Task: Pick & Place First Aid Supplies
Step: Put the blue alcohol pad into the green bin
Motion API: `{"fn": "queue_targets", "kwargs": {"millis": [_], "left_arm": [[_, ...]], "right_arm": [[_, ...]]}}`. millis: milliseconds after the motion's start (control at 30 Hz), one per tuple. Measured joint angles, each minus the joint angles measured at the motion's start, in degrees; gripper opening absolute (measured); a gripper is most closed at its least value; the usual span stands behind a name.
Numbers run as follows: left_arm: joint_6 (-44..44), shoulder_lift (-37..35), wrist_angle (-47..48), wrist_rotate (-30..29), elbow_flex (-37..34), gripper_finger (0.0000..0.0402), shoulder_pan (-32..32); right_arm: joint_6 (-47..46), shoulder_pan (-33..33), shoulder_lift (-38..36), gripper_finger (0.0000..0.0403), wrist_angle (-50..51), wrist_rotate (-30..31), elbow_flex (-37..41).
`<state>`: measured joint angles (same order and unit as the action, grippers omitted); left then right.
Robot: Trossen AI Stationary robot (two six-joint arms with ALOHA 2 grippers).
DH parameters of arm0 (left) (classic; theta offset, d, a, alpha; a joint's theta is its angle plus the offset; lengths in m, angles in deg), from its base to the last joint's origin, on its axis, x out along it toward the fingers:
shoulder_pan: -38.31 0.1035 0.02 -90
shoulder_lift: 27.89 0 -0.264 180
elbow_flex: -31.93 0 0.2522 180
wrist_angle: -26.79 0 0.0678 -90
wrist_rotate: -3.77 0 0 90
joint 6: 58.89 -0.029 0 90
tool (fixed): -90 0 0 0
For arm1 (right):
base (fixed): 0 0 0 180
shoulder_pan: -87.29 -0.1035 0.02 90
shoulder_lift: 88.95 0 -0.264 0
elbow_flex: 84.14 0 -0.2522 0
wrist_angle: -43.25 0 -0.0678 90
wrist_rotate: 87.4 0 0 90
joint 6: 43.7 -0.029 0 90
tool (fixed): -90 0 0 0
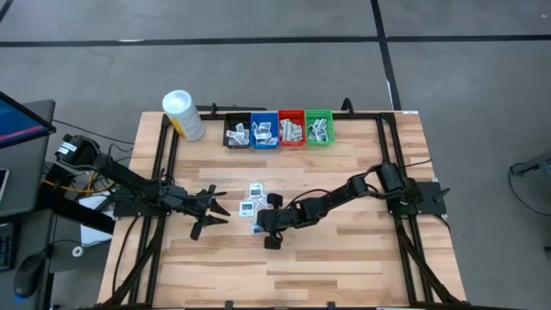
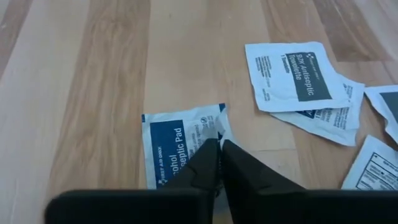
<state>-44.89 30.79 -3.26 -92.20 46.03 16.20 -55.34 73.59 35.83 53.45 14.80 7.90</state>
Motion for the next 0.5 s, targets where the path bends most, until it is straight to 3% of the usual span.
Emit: {"fn": "queue_targets", "kwargs": {"millis": [200, 300, 500], "left_arm": [[0.17, 0.00, -0.02, 0.02, 0.00, 0.0118, 0.00], [0.16, 0.00, -0.07, 0.02, 0.00, 0.0118, 0.00], [-1.15, 0.07, -0.29, -0.30, -0.02, 0.0118, 0.00]], "right_arm": [[3.16, -0.12, -0.77, 0.0017, 5.43, 0.01, -3.31], [4.70, -0.13, -2.15, 0.0004, 10.87, 1.97, -5.94], [7.85, 0.97, -3.50, 0.0014, 18.46, 5.36, -11.24]]}}
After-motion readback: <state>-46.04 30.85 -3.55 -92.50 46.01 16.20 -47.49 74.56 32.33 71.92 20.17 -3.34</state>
